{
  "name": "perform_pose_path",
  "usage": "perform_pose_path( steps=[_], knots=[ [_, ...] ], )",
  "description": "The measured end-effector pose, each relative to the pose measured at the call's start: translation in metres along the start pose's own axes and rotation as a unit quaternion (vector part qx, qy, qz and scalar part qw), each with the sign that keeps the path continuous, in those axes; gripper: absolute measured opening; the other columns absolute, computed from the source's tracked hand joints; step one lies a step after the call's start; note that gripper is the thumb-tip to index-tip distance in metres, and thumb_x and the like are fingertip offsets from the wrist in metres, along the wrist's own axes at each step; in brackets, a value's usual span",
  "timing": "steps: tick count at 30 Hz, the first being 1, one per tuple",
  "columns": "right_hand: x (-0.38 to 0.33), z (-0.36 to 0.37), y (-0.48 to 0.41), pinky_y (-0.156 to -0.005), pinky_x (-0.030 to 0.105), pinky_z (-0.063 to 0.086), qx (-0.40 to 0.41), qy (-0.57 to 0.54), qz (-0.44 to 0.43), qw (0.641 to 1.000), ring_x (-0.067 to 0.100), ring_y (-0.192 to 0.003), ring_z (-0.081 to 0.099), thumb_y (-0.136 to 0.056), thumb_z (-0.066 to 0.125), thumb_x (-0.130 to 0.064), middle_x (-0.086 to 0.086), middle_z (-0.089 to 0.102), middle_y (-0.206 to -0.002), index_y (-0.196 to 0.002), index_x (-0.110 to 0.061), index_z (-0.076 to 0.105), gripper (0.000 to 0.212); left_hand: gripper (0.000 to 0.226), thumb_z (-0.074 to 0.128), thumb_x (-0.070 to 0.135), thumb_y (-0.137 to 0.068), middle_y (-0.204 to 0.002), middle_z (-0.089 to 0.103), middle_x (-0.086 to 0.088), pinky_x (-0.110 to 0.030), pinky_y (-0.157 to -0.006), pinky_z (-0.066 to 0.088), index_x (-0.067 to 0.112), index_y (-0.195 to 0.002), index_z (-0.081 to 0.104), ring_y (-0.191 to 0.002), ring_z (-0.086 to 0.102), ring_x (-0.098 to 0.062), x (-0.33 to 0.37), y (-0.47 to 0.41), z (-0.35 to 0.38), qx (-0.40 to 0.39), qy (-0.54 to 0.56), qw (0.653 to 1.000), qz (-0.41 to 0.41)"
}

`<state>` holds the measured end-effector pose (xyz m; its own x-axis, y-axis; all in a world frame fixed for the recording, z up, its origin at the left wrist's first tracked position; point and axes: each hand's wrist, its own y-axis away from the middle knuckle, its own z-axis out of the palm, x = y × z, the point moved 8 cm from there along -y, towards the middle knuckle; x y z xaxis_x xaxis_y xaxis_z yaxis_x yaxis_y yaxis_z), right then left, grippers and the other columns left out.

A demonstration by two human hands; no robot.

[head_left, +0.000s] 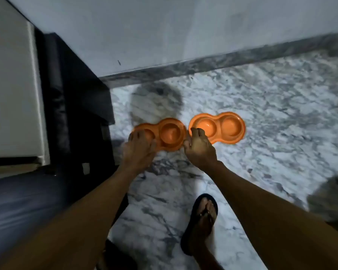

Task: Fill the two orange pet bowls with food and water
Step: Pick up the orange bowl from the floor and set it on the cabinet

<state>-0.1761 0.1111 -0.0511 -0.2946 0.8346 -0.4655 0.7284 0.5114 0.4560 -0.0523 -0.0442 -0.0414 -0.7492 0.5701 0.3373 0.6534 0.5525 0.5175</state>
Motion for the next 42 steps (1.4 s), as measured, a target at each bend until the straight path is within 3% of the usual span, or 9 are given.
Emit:
perform_pose_path(
  steps=[6,12,15,23,28,31,38,42],
  knots=[
    [0.066,0.115,-0.072,-0.090,0.043,0.043,-0.050,-0.081,0.098,0.991,0.044,-0.117,0.053,-0.100,0.046,-0.027,0.027,0.050,-0.133,-0.129,0.000,0.048,0.040,0.056,0.051,0.036,-0.094,-0.138,0.046,-0.027,-0.048,-0.102,0.041,0.000,-0.136,0.043,-0.127,0.046,-0.042,-0.091,-0.066,0.113,0.000,0.075,0.989,-0.131],
    [0.104,0.167,-0.105,-0.104,0.042,0.037,0.018,-0.213,0.239,0.947,0.039,-0.133,0.045,-0.098,0.051,-0.034,0.022,0.045,-0.145,-0.142,-0.004,0.041,0.055,0.062,0.057,0.033,-0.090,-0.143,0.046,-0.024,-0.045,-0.107,0.039,0.003,-0.142,0.040,-0.133,0.043,-0.039,-0.149,-0.103,0.160,0.055,0.204,0.931,-0.296],
    [0.111,0.173,-0.111,-0.104,0.040,0.036,0.043,-0.209,0.265,0.940,0.036,-0.136,0.042,-0.098,0.053,-0.035,0.020,0.041,-0.149,-0.147,-0.006,0.035,0.060,0.059,0.058,0.032,-0.092,-0.143,0.042,-0.025,-0.043,-0.105,0.037,0.000,-0.139,0.042,-0.131,0.043,-0.040,-0.160,-0.111,0.170,0.073,0.216,0.918,-0.324],
    [0.107,0.159,-0.105,-0.096,0.041,0.042,0.070,-0.237,0.285,0.926,0.037,-0.124,0.053,-0.088,0.066,-0.034,0.019,0.057,-0.133,-0.132,-0.004,0.049,0.056,0.043,0.060,0.023,-0.088,-0.128,0.056,-0.026,-0.043,-0.093,0.047,-0.004,-0.121,0.058,-0.113,0.057,-0.041,-0.152,-0.106,0.157,0.098,0.250,0.901,-0.340],
    [0.080,0.095,-0.077,-0.092,0.041,0.046,0.089,-0.248,0.276,0.924,0.036,-0.116,0.058,-0.086,0.068,-0.035,0.016,0.063,-0.125,-0.130,-0.004,0.053,0.056,0.044,0.056,0.026,-0.074,-0.115,0.064,-0.023,-0.047,-0.092,0.052,0.000,-0.109,0.065,-0.111,0.060,-0.039,-0.124,-0.075,0.107,0.125,0.280,0.894,-0.328],
    [0.058,0.029,-0.054,-0.090,0.040,0.047,0.112,-0.267,0.274,0.917,0.037,-0.112,0.059,-0.085,0.070,-0.033,0.018,0.066,-0.117,-0.123,-0.002,0.058,0.051,0.034,0.063,0.020,-0.083,-0.111,0.065,-0.027,-0.043,-0.093,0.051,-0.005,-0.106,0.064,-0.109,0.061,-0.037,-0.080,-0.049,0.048,0.138,0.304,0.891,-0.308],
    [-0.009,-0.150,0.014,-0.100,0.041,0.042,0.143,-0.317,0.270,0.898,0.037,-0.125,0.051,-0.083,0.069,-0.039,0.019,0.062,-0.128,-0.135,-0.010,0.054,0.062,0.044,0.059,0.019,-0.091,-0.131,0.048,-0.029,-0.039,-0.095,0.043,-0.005,-0.127,0.052,-0.113,0.053,-0.043,0.033,0.026,-0.118,0.160,0.293,0.900,-0.281],
    [-0.050,-0.246,0.069,-0.101,0.050,0.046,0.163,-0.357,0.260,0.882,0.036,-0.122,0.053,-0.079,0.071,-0.043,0.018,0.059,-0.129,-0.137,-0.014,0.054,0.066,0.039,0.056,0.023,-0.091,-0.126,0.047,-0.025,-0.040,-0.088,0.044,-0.003,-0.120,0.055,-0.093,0.049,-0.032,0.090,0.087,-0.210,0.184,0.315,0.900,-0.239]
  ],
)
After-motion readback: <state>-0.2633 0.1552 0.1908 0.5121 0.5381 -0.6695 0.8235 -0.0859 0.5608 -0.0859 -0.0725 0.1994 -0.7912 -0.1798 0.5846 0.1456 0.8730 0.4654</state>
